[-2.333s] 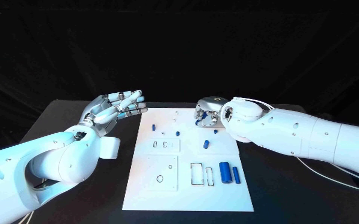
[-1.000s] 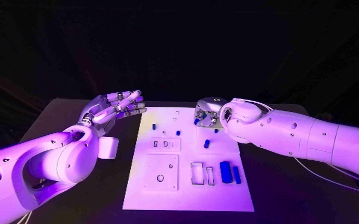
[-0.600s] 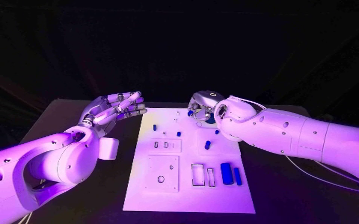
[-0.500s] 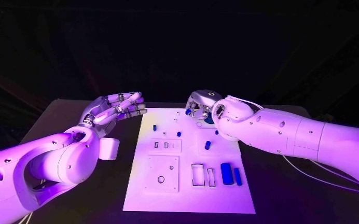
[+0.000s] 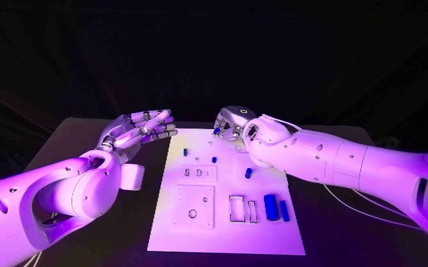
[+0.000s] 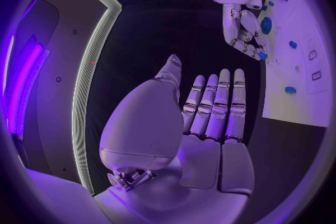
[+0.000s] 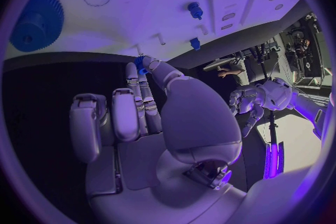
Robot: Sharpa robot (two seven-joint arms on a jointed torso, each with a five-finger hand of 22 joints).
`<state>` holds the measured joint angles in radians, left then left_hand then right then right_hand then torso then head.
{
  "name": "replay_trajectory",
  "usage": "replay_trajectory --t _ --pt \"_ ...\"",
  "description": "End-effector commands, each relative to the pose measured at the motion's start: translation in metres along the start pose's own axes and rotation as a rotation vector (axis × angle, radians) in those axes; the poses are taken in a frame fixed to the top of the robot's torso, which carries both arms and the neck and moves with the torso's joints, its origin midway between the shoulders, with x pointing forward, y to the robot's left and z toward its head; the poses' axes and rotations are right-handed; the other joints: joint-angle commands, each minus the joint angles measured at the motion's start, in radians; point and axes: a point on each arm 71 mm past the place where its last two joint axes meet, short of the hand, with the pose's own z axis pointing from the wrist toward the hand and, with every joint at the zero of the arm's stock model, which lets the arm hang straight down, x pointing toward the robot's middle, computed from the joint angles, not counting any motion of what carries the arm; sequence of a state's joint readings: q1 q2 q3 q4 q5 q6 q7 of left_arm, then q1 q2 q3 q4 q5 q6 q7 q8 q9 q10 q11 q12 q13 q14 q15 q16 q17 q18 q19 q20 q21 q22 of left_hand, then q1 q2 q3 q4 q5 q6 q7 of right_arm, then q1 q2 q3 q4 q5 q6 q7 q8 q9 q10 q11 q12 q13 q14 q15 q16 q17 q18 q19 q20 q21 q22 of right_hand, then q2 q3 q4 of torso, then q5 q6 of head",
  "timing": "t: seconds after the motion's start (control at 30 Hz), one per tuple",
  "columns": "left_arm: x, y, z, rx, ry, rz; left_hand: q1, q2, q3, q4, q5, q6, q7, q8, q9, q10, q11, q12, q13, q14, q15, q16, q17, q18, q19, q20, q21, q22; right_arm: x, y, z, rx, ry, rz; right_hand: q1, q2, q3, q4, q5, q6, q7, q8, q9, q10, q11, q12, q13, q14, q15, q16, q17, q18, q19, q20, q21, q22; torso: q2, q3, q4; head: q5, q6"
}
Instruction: Assemble the parts on the task board
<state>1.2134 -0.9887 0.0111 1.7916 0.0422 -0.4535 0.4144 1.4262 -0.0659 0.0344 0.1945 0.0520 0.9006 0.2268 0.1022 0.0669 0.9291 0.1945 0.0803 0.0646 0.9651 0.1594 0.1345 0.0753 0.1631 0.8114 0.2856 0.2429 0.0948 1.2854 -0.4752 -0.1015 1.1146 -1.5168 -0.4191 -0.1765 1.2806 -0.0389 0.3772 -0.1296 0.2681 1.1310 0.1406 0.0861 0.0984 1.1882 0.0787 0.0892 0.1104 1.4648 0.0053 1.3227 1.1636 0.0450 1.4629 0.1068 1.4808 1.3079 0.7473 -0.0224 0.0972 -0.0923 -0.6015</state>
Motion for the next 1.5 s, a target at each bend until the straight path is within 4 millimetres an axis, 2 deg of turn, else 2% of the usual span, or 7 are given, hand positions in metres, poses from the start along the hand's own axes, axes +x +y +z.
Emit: replay_trajectory --t 0.03,0.2,0.37,0.93,1.2,1.4,1.5 --pt "0.003 -0.002 0.000 0.009 0.023 -0.005 0.004 0.002 -0.002 -0.005 -0.001 -0.001 0.003 -0.005 -0.001 -0.008 0.002 -0.004 -0.001 -0.007 0.003 -0.005 -0.001 0.020 0.009 0.001 0.003 -0.001 0.002 0.001 0.002 0.007 0.000 0.006 -0.006 0.001 0.002 0.002 -0.006 0.006 0.000 0.007 -0.002 0.007 -0.002 0.004 0.000 0.035 -0.009 0.004 -0.001 -0.009 0.012 -0.002 0.005 0.109 0.001 0.0006 -0.0001 0.001 0.000" --pt "0.003 -0.002 0.000 0.008 0.024 -0.005 0.004 0.002 -0.002 -0.005 -0.001 -0.001 0.003 -0.005 -0.001 -0.008 0.002 -0.004 -0.001 -0.007 0.003 -0.005 -0.001 0.020 0.009 0.001 0.003 -0.001 0.006 0.002 0.004 0.015 0.016 0.007 -0.010 -0.001 0.004 0.005 -0.009 0.004 0.001 0.005 -0.001 0.006 -0.001 0.003 0.000 0.035 -0.008 0.003 -0.003 -0.009 0.011 -0.002 0.004 0.108 0.000 -0.0003 -0.0006 0.002 -0.002" --pt "0.004 -0.002 0.000 0.008 0.024 -0.006 0.004 0.002 -0.002 -0.005 -0.001 -0.001 0.003 -0.005 -0.001 -0.008 0.002 -0.004 -0.001 -0.007 0.003 -0.005 -0.001 0.020 0.009 0.001 0.003 -0.001 0.010 0.002 0.006 0.023 0.030 0.008 -0.012 -0.003 0.004 0.007 -0.010 0.003 0.001 0.004 -0.001 0.006 -0.001 0.002 -0.001 0.034 -0.008 0.003 -0.004 -0.008 0.009 -0.002 0.003 0.106 0.001 0.0006 -0.0015 0.003 -0.002" --pt "0.005 -0.001 0.001 0.007 0.026 -0.006 0.004 0.003 -0.002 -0.006 -0.001 -0.002 0.003 -0.007 -0.001 -0.009 0.003 -0.006 -0.001 -0.007 0.004 -0.006 -0.002 0.019 0.009 0.001 0.002 -0.002 0.019 0.001 0.011 0.047 0.051 0.001 -0.021 -0.011 0.005 0.015 -0.012 -0.002 0.002 0.000 0.000 0.002 0.001 -0.002 -0.001 0.032 -0.007 0.000 -0.011 -0.006 0.003 -0.001 -0.002 0.097 -0.001 -0.0009 0.0021 0.007 -0.003" --pt "0.005 -0.001 0.001 0.006 0.027 -0.007 0.004 0.003 -0.002 -0.006 -0.001 -0.002 0.003 -0.007 -0.001 -0.009 0.003 -0.006 -0.001 -0.007 0.004 -0.006 -0.002 0.019 0.009 0.001 0.002 -0.002 0.020 0.003 0.013 0.047 0.040 0.004 -0.025 -0.017 0.007 0.019 -0.013 -0.007 0.004 -0.003 0.000 -0.003 0.002 -0.005 -0.001 0.031 -0.006 -0.002 -0.016 -0.005 -0.002 0.000 -0.006 0.091 0.001 -0.0010 0.0002 0.010 -0.002" --pt "0.005 -0.001 0.002 0.006 0.027 -0.007 0.004 0.003 -0.002 -0.006 -0.001 -0.002 0.003 -0.007 -0.001 -0.009 0.003 -0.006 -0.001 -0.007 0.004 -0.006 -0.002 0.019 0.009 0.001 0.002 -0.002 0.022 0.005 0.014 0.045 0.050 0.003 -0.034 -0.033 0.008 0.028 -0.018 -0.028 0.012 -0.016 -0.003 -0.024 0.010 -0.016 -0.005 0.025 0.000 -0.012 -0.035 0.000 -0.016 0.004 -0.018 0.071 0.002 -0.0011 -0.0003 0.011 -0.003" --pt "0.005 -0.001 0.002 0.005 0.026 -0.006 0.004 0.002 -0.002 -0.006 -0.001 -0.003 0.004 -0.008 -0.001 -0.011 0.003 -0.007 -0.002 -0.008 0.004 -0.008 -0.002 0.019 0.009 0.001 0.002 -0.003 0.021 0.005 0.014 0.047 0.049 0.004 -0.043 -0.055 0.004 0.037 -0.018 -0.081 0.030 -0.026 -0.014 -0.074 0.026 -0.027 -0.013 0.013 0.014 -0.039 -0.077 0.012 -0.051 0.014 -0.051 0.020 0.001 -0.0011 -0.0008 0.013 -0.002"
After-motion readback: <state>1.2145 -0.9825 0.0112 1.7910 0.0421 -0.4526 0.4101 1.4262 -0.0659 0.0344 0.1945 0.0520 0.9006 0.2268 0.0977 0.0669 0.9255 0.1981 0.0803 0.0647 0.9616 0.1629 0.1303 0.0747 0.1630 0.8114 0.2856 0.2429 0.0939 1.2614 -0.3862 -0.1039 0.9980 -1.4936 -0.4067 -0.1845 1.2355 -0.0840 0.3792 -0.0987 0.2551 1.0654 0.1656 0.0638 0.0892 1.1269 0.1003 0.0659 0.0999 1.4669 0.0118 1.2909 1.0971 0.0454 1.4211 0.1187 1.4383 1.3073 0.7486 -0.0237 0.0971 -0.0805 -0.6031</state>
